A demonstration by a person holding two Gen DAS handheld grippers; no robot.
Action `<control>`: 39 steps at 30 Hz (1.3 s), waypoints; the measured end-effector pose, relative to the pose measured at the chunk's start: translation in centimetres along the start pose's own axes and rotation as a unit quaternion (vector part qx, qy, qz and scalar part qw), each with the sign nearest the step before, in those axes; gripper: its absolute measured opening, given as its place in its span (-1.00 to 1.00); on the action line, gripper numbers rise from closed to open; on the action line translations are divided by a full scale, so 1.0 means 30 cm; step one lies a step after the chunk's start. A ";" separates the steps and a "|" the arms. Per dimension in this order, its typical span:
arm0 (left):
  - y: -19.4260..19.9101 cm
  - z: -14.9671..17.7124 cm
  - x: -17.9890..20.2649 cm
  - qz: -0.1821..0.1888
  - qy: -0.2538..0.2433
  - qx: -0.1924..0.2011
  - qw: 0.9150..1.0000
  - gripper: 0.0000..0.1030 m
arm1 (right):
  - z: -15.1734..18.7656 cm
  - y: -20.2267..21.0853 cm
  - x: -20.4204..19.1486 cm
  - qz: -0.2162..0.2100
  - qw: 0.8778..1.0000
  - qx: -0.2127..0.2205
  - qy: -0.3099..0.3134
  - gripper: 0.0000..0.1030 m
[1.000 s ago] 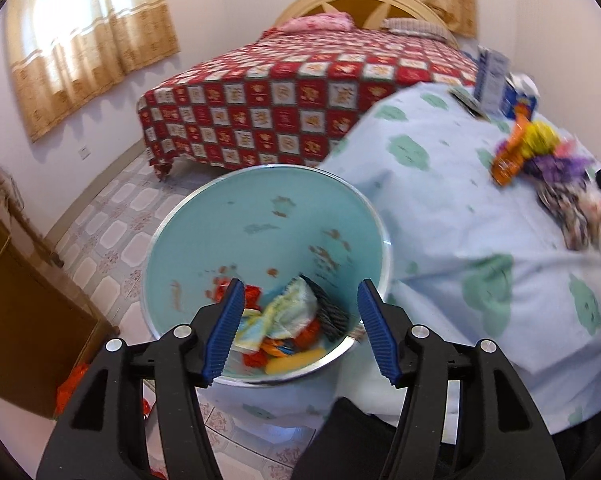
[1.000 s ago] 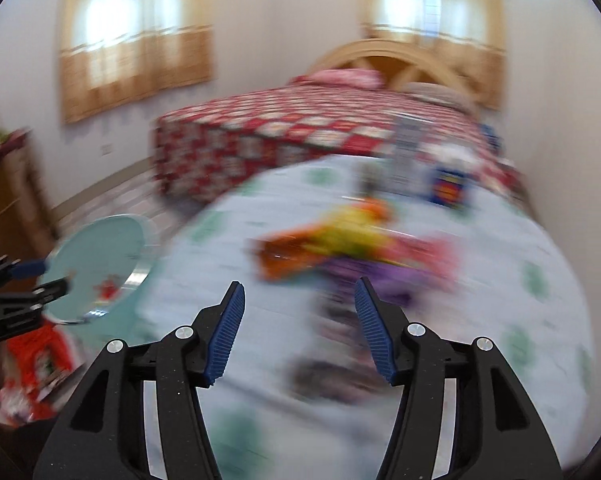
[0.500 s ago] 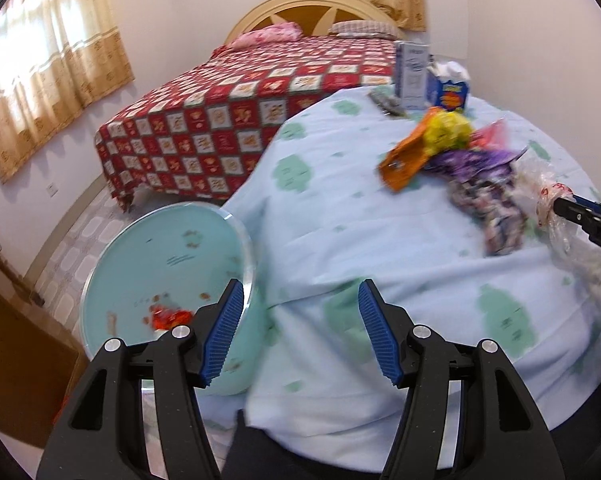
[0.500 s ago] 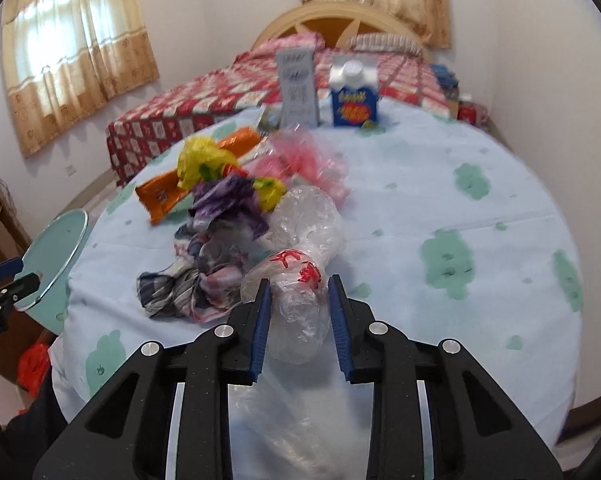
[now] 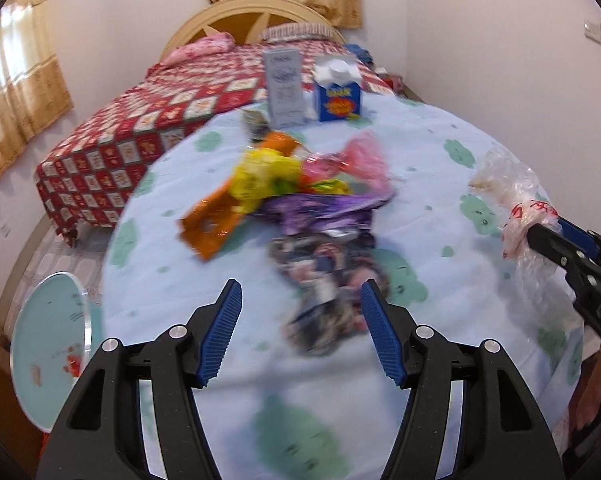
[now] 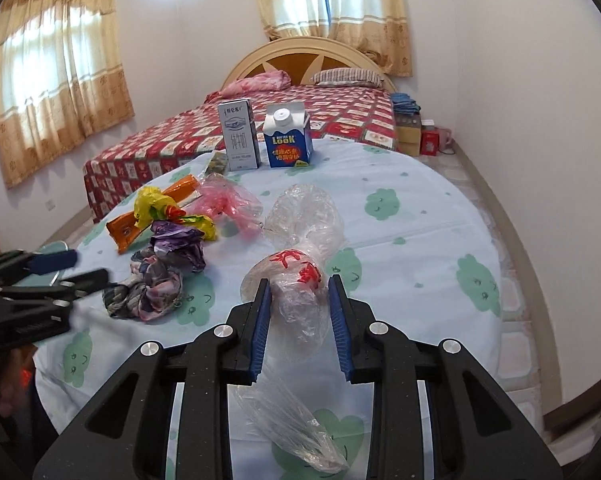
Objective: Collect trash
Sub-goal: 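Grasp the striped cloth bundle with the left gripper while the right gripper holds the clear bag, then carry the striped cloth and clear bag over the teal bucket with both grippers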
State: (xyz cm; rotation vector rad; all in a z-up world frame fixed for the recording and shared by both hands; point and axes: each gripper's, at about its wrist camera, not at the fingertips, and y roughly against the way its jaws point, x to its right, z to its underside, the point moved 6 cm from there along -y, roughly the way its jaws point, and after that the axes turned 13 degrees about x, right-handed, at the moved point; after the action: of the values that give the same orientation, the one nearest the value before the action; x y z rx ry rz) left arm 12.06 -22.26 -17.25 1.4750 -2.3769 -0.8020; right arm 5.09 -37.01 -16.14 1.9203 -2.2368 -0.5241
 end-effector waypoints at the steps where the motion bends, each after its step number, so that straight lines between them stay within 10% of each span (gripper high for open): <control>1: -0.016 0.006 0.014 -0.001 -0.004 -0.006 1.000 0.02 | 0.004 0.000 0.000 -0.004 1.000 0.000 -0.002 -0.42; 3: -0.055 0.037 0.031 0.007 -0.015 -0.028 0.999 -0.50 | 0.012 0.008 0.000 -0.009 1.000 0.002 -0.004 -0.42; 7: -0.041 0.065 0.017 0.029 -0.011 -0.042 0.999 -0.81 | 0.020 0.011 0.000 -0.019 1.000 0.004 -0.013 -0.42; 21: 0.265 0.044 -0.348 -0.053 -0.001 0.031 0.998 -0.83 | -0.063 0.031 -0.175 -0.058 0.997 0.044 0.021 -0.41; 39: 0.327 0.125 -0.794 -0.167 0.057 0.053 0.983 -0.82 | -0.144 -0.125 -0.631 -0.154 0.983 0.057 0.082 -0.40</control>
State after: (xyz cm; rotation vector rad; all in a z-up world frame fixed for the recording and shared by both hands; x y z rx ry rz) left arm 14.03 3.29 -12.74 1.9404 -2.1478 -0.6460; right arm 13.24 -19.66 -11.30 2.2930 -1.9187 -0.2660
